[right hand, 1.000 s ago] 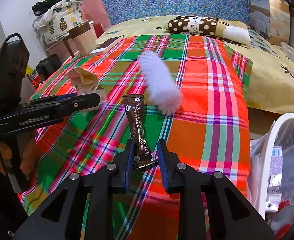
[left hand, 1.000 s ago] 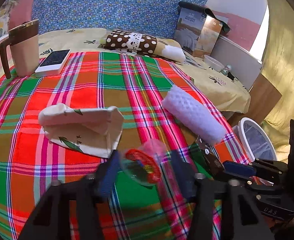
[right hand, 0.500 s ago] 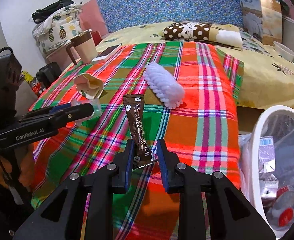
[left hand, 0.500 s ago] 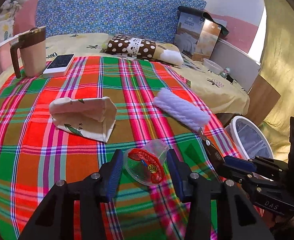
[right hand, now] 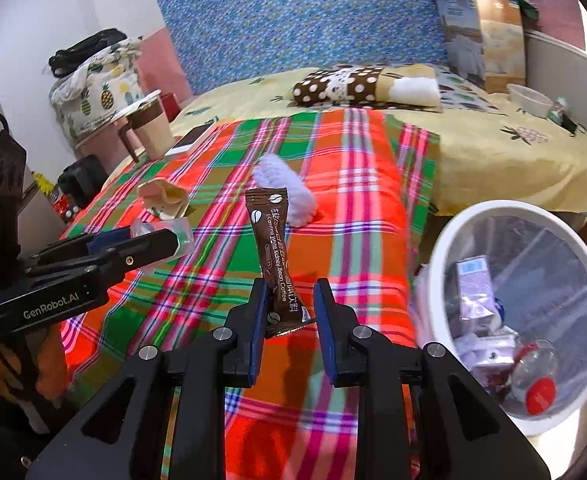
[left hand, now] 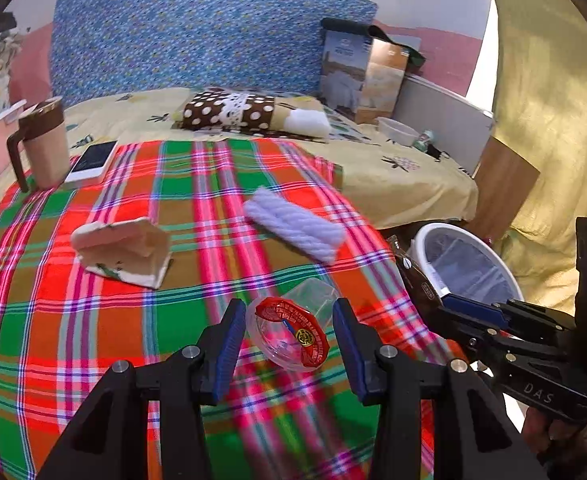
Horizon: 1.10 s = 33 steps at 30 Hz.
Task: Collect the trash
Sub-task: 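Carry the coffee packet and red-lidded container over the mesh bin and open both tools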
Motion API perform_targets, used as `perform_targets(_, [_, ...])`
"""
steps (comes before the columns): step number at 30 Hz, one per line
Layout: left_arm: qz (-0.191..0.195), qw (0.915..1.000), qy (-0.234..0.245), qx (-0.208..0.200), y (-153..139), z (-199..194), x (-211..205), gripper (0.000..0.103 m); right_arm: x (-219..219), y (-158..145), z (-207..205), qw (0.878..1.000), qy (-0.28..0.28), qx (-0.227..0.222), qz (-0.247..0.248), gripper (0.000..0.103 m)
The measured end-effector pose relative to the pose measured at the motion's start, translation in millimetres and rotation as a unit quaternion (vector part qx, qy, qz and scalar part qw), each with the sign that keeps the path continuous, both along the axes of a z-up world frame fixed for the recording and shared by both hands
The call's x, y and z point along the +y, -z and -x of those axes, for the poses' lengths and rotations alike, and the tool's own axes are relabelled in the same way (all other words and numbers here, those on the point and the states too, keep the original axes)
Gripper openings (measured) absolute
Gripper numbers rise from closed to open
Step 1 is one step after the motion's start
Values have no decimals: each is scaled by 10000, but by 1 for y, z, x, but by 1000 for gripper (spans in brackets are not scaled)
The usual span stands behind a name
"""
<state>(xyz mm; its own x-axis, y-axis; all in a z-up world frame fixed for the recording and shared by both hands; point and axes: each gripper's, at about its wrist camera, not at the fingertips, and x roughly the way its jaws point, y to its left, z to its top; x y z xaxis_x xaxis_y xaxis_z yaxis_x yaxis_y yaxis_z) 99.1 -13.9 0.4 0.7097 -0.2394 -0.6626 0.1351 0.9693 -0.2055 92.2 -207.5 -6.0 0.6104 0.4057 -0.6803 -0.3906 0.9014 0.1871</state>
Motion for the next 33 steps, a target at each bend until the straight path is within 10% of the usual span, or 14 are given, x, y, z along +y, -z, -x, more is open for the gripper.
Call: perform_targets(33, [-54, 9886, 1498, -135, -9, -33, -146, 45, -110, 2, 7, 9849, 1729, -11, 8, 26])
